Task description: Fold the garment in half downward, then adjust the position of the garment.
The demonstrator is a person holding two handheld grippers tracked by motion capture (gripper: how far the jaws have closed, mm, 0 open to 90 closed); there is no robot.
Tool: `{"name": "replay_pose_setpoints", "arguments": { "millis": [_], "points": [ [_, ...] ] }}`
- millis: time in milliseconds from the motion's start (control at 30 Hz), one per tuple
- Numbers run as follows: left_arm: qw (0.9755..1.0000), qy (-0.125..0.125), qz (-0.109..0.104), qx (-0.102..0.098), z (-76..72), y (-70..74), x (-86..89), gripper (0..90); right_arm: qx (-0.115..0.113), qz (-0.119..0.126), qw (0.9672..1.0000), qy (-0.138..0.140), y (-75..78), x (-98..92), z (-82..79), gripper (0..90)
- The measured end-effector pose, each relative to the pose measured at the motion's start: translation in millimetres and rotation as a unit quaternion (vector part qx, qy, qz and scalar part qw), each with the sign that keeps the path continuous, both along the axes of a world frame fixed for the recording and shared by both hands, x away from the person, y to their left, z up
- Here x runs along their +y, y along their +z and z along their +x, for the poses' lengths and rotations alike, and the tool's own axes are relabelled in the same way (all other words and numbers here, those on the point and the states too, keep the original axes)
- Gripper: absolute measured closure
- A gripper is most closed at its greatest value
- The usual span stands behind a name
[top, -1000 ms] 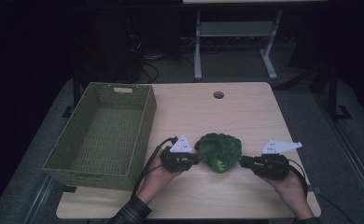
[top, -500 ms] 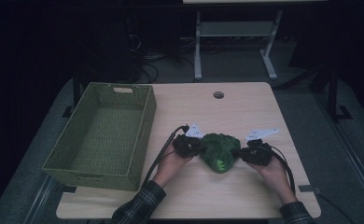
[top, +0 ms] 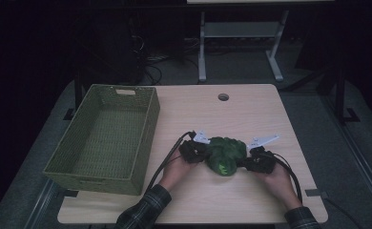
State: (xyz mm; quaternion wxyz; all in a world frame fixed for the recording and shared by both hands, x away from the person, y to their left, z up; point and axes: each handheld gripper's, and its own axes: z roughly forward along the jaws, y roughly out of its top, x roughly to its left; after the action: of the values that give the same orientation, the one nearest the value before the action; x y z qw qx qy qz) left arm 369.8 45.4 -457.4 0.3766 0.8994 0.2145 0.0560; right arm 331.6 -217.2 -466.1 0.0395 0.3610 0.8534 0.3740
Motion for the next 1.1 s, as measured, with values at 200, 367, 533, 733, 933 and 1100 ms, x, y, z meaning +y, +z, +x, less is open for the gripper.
{"name": "replay_pose_setpoints", "arguments": {
  "millis": [200, 367, 533, 733, 933, 1100],
  "points": [
    [0.9995, -0.002, -0.031, -0.003, -10.1, 17.9, 11.8, 89.7, -0.024, 0.022, 0.9994, -0.006, 22.4, -10.0, -6.7, 89.8],
    [0.9991, -0.015, -0.039, 0.003, -28.1, 26.2, 19.4, 89.7, -0.046, 0.038, 0.9981, -0.017, 39.6, -13.3, 2.4, 89.8],
    [0.9985, -0.032, -0.044, 0.012, -44.9, 26.7, 18.8, 89.7, -0.057, 0.057, 0.9963, -0.029, 45.1, -12.0, 24.5, 89.9],
    [0.9973, -0.056, -0.044, 0.022, -57.2, 22.0, 10.1, 89.6, -0.054, 0.055, 0.9961, -0.042, 51.0, -4.6, 54.9, 89.8],
    [0.9964, -0.072, -0.033, 0.03, -62.0, 12.8, -3.3, 89.6, -0.043, 0.042, 0.9972, -0.044, 44.7, 5.7, 82.8, 89.8],
    [0.9965, -0.073, -0.028, 0.03, -61.1, 6.9, -11.0, 89.7, -0.014, 0.031, 0.9986, -0.041, 25.5, 12.3, 97.7, 89.8]
  ]
}}
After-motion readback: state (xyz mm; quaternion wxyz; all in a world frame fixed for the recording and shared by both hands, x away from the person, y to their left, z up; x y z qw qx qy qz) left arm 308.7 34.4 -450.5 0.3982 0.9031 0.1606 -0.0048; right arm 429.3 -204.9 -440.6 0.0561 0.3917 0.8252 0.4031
